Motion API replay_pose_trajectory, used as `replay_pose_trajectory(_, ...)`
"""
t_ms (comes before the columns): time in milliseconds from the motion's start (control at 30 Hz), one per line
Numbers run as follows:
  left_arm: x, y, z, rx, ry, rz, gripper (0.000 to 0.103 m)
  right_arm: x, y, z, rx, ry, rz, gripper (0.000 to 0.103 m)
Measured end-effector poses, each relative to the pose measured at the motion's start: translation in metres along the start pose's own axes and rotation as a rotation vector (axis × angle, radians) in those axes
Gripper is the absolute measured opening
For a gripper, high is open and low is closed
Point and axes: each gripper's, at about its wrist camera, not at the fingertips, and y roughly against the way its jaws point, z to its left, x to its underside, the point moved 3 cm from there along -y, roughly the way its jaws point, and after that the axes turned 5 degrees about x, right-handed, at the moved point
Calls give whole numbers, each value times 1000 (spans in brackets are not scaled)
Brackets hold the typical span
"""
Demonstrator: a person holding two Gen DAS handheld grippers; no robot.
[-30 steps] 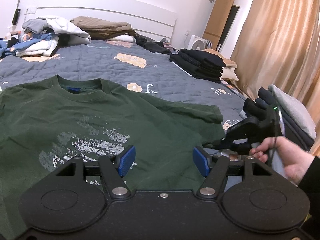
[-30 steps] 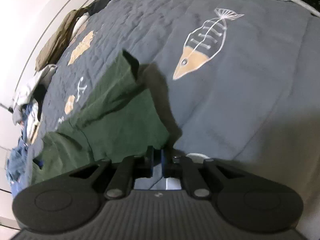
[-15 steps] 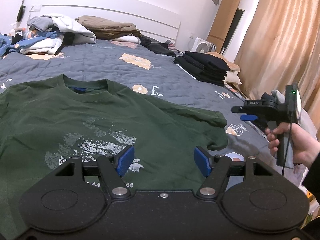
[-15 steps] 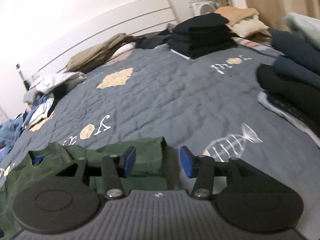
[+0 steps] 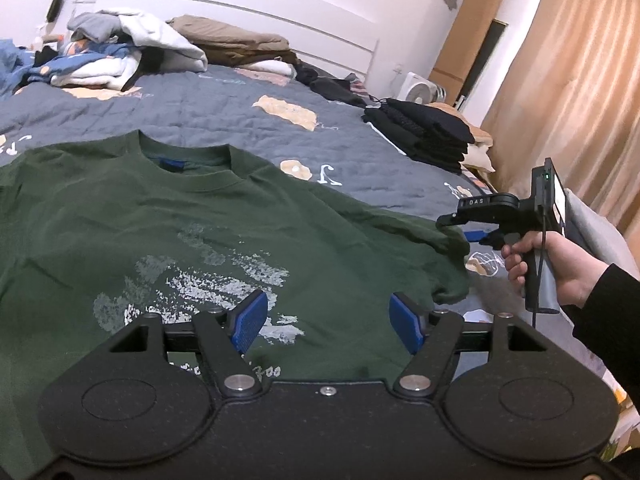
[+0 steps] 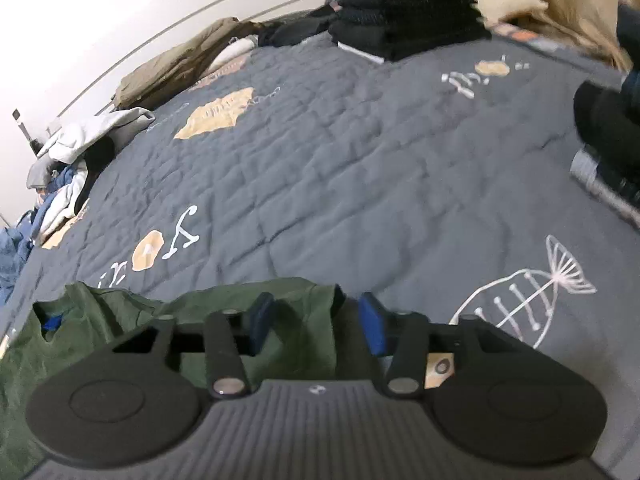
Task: Fold clothes
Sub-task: 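Raise the open right tool away from the folded side, then move both open tools to the T-shirt collar beside the blue tag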
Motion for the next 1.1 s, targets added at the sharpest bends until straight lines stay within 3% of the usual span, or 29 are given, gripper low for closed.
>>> replay_pose_trajectory(33,0,1,0,2,4,-1,67,0,-1,-1,-13,-12,3,11)
replay_pose_trajectory(67,0,1,0,4,4,-2,67,-1,-2,-2,-23,-32,8,1)
replay_pose_trajectory(367,-3,3,4,5,18,-10,67,-28,4,-24,-61,-318,-128,0)
replay_pose_trajectory(433,-3,3,6,2,25,-13,67,-32,-2,-21,-43,-309,-130,0)
replay_pose_trajectory(500,-4,3,7,0,30,-14,67,-30,-17,-17,8,-254,-76,1)
replay_pose_trajectory(600,-5,6,8,-2,33,-20,67,-26,-30,-16,54,-205,-3,2)
replay_pose_trajectory(667,-8,8,10,-2,34,-27,67,-28,-15,-17,43,-172,-25,6)
replay_pose_trajectory(833,-14,21,18,-17,24,-56,68,-37,34,1,85,64,-125,17)
replay_pose_trajectory(933,-20,30,27,-39,45,-82,69,-35,62,27,22,183,-163,33)
replay_pose_trajectory(1100,-24,41,43,-77,73,-106,69,-14,81,98,-83,382,-184,43)
